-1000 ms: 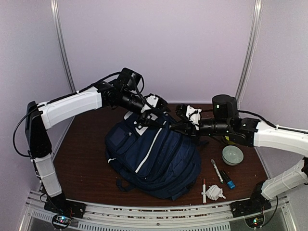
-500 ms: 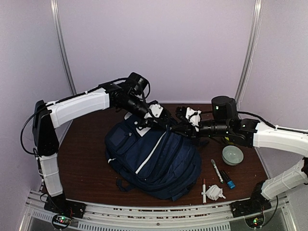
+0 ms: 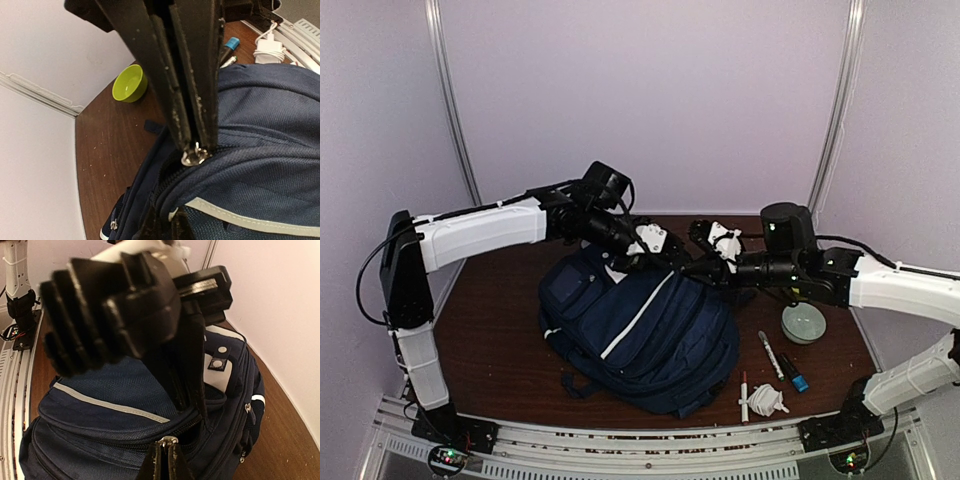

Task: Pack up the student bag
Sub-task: Hold the student bag at the center of the board, then unzip the upper front pocket of the student bag, then pick up the upper front pocket of the student bag.

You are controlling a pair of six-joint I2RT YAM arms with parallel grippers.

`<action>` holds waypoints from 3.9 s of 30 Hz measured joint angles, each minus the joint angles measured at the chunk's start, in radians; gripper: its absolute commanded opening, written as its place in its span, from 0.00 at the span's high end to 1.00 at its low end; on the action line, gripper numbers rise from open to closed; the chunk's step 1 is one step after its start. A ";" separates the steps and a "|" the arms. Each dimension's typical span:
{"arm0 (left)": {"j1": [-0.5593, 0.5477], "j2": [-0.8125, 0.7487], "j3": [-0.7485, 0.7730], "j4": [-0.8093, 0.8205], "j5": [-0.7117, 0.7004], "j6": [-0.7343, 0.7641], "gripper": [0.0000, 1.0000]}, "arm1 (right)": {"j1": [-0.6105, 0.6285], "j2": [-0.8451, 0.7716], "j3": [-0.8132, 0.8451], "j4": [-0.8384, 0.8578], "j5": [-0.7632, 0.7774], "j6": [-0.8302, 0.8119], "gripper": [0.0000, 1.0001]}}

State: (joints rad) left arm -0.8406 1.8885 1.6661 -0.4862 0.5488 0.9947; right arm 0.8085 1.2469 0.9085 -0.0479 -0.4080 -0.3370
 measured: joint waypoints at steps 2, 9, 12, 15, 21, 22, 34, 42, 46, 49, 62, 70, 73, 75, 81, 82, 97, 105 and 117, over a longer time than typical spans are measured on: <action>-0.010 -0.027 -0.055 0.070 -0.035 -0.041 1.00 | 0.005 -0.016 -0.015 -0.012 0.021 0.035 0.92; -0.032 -0.048 -0.115 0.156 -0.081 -0.109 1.00 | 0.016 -0.047 -0.076 0.001 0.056 0.145 0.82; -0.031 -0.048 -0.120 0.171 -0.081 -0.120 1.00 | 0.017 -0.044 -0.076 0.000 0.063 0.172 0.74; -0.031 -0.048 -0.122 0.172 -0.082 -0.125 1.00 | 0.017 -0.033 -0.074 0.000 0.070 0.187 0.80; -0.030 -0.051 -0.142 0.204 -0.112 -0.155 1.00 | 0.018 -0.024 -0.058 -0.016 0.082 0.204 1.00; -0.031 -0.053 -0.148 0.215 -0.122 -0.166 1.00 | 0.018 -0.024 -0.056 -0.020 0.086 0.206 1.00; -0.010 -0.060 -0.174 0.370 -0.269 -0.428 1.00 | 0.085 -0.070 -0.108 -0.006 0.177 0.270 1.00; 0.015 -0.061 -0.157 0.388 -0.364 -0.549 1.00 | 0.239 -0.021 -0.119 -0.009 0.253 0.351 1.00; 0.037 -0.080 -0.153 0.380 -0.418 -0.620 1.00 | 0.266 0.016 -0.131 0.053 0.253 0.415 1.00; 0.055 -0.126 -0.163 0.355 -0.458 -0.650 1.00 | 0.266 0.023 -0.149 0.100 0.270 0.447 1.00; 0.058 -0.520 -0.319 0.159 -0.618 -0.779 1.00 | 0.223 -0.046 -0.148 0.192 0.211 0.456 1.00; 0.061 -0.571 -0.403 0.160 -0.731 -0.883 1.00 | 0.246 0.046 -0.132 0.208 0.211 0.409 1.00; 0.079 -0.544 -0.396 0.158 -0.761 -0.882 1.00 | 0.294 0.087 -0.142 0.222 0.259 0.380 1.00; 0.085 -0.519 -0.388 0.153 -0.763 -0.881 1.00 | 0.325 0.092 -0.160 0.254 0.301 0.362 1.00; 0.087 -0.476 -0.359 0.139 -0.758 -0.882 1.00 | 0.398 0.136 -0.157 0.322 0.337 0.335 1.00; 0.089 -0.475 -0.359 0.140 -0.758 -0.884 1.00 | 0.410 0.167 -0.143 0.329 0.336 0.333 1.00; 0.123 -0.467 -0.372 0.153 -0.720 -0.887 1.00 | 0.463 0.415 0.082 0.338 0.302 0.321 0.69; 0.135 -0.485 -0.467 0.276 -0.496 -0.746 1.00 | 0.479 0.265 0.045 0.182 0.104 0.314 0.57; 0.146 -0.507 -0.548 0.387 -0.315 -0.654 1.00 | 0.148 -0.039 0.025 0.100 0.116 0.528 0.33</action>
State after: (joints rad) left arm -0.6945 1.3819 1.1183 -0.0990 0.2333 0.3408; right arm 0.9569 1.2079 0.9333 0.0525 -0.2916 0.1909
